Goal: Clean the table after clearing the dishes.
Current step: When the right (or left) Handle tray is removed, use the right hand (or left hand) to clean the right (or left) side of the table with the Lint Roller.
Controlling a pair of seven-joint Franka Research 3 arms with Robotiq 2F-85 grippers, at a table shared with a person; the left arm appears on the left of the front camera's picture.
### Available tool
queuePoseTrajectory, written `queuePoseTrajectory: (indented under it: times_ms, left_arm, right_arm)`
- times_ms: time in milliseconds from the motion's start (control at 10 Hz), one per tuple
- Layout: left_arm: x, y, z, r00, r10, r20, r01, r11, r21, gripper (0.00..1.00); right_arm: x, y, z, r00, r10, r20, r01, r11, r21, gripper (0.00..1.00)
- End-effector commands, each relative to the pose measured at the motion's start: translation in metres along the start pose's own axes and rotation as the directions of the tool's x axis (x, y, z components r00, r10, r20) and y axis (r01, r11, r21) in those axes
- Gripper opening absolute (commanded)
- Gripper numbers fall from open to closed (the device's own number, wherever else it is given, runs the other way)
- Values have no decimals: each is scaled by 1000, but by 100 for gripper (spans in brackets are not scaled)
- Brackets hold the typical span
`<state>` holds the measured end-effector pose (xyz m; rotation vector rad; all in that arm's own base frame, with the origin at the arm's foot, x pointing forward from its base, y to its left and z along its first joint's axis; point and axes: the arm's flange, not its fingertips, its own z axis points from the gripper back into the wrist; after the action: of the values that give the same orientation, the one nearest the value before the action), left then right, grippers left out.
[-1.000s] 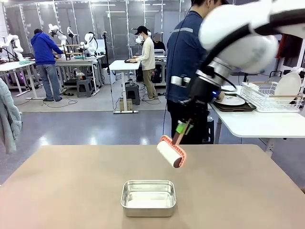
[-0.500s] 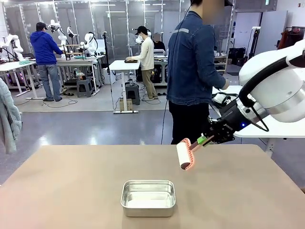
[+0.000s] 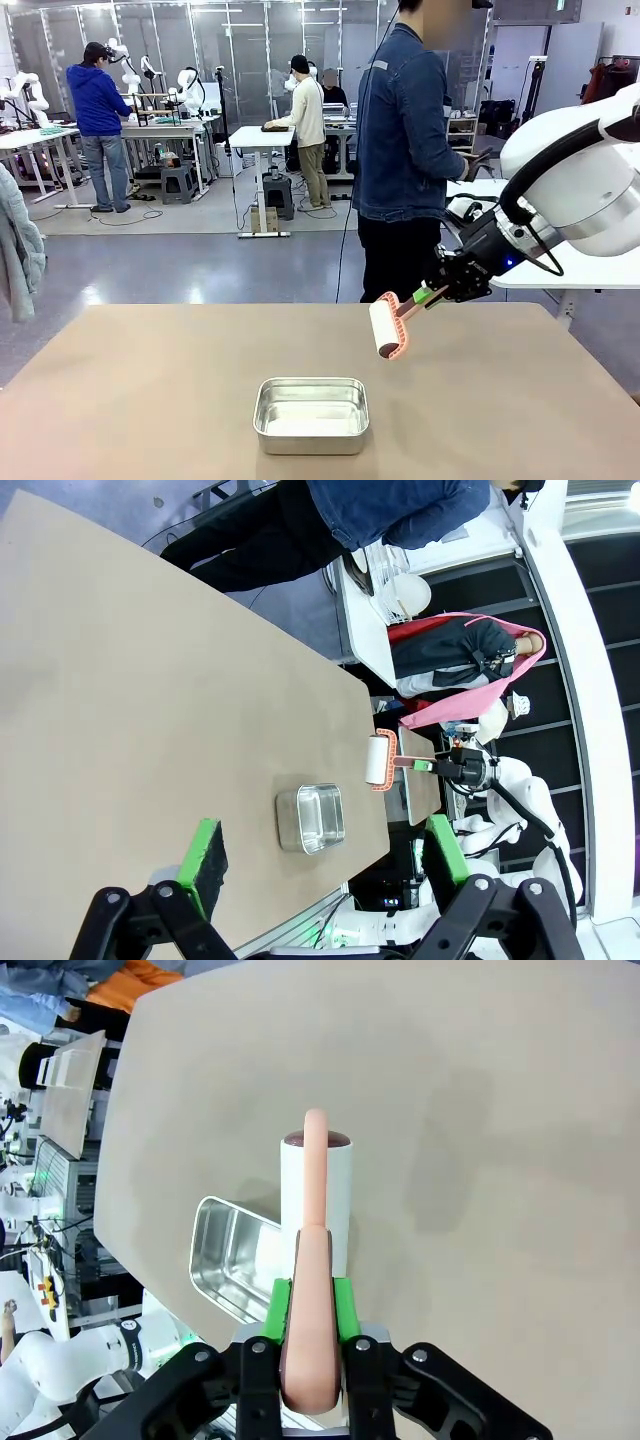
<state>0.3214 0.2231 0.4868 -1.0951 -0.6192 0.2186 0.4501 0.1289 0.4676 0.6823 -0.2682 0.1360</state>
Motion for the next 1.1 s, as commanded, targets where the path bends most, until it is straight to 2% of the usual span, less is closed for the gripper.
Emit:
queuePoseTrajectory:
  times_ms: [0, 100, 300, 600, 1000]
  left_arm:
    - [-1, -3, 3, 1000, 16, 2, -16, 1000, -8, 100]
    - [-1, -3, 3, 1000, 16, 2, -16, 1000, -8, 100]
    - [-1, -3, 3, 1000, 16, 2, -16, 1000, -8, 100]
    - [-1, -3, 3, 1000, 16, 2, -16, 1000, -8, 100]
    - [-1, -3, 3, 1000, 16, 2, -16, 1000, -8, 100]
  right_arm:
    - [-2, 5, 4, 1000, -20, -9, 20, 1000, -13, 0]
    - [0, 0, 0, 1000, 0, 0, 0, 1000, 0, 21]
    - [6, -32, -24, 999, -42, -8, 42, 999, 24, 21]
    - [8, -58, -42, 995, -93, -32, 96, 990, 107, 21]
    - [14, -91, -78, 985, -149, -83, 160, 977, 139, 21]
